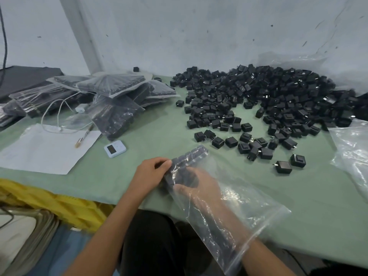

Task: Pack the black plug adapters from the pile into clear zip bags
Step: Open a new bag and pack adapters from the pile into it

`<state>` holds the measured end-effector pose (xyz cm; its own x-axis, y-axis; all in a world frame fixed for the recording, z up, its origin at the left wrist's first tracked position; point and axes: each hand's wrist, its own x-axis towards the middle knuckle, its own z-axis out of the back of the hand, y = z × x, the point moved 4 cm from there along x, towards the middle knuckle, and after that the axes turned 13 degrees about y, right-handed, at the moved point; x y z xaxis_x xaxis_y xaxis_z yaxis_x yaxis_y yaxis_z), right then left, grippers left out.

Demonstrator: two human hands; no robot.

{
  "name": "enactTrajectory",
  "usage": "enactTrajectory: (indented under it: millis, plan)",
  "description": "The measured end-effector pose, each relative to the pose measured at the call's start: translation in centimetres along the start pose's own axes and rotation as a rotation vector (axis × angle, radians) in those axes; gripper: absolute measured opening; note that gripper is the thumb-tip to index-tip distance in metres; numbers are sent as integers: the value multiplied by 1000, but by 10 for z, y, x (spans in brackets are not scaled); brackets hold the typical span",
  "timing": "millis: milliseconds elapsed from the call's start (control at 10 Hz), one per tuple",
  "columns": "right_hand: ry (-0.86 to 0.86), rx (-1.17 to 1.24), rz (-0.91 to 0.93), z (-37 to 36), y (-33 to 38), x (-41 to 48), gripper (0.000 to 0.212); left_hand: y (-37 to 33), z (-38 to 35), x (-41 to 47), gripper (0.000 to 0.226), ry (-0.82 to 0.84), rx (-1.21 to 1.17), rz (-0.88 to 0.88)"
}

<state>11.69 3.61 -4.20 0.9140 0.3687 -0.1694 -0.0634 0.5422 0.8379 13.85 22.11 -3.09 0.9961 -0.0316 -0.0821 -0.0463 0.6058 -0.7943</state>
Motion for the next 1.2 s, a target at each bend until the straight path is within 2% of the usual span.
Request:
enactTrajectory:
  millis: [100,200,300,400,500,600,700,900,1000,1100,1200]
  plan:
    - [37,197,118,-3,3,-4,29,-7,-2,12,20,80,115,41]
    - [-63,276,149,-3,-1,-9,21,-15,-6,22,28,142,255,68]
    - [-25,62,75,1,0,-6,42,-15,-8,25,38,130,274,58]
    - [2,-84,11,8,-3,1,48,-14,-11,23,46,92,286,36]
    - [40,-184,3,4,-5,10,39,-16,-12,20,52,71,290,41]
    - [-32,-223,-35,2,-5,10,32,-21,-15,15,47,100,289,87]
    - [-94,-210,92,-2,-6,0,38,-24,-21,10,46,127,340,125]
    - [-104,-189,142,0,-4,1,36,-26,-13,-3,50,176,78,101]
    - [-71,-121,66,11,-2,-16,38,-28,-15,-4,59,153,42,120]
    - [-14,240,167,8,18,-28,25,-23,-13,-3,65,151,-8,162]
    - [313,218,55,26,-4,-79,29,-18,-14,0,65,151,-1,170]
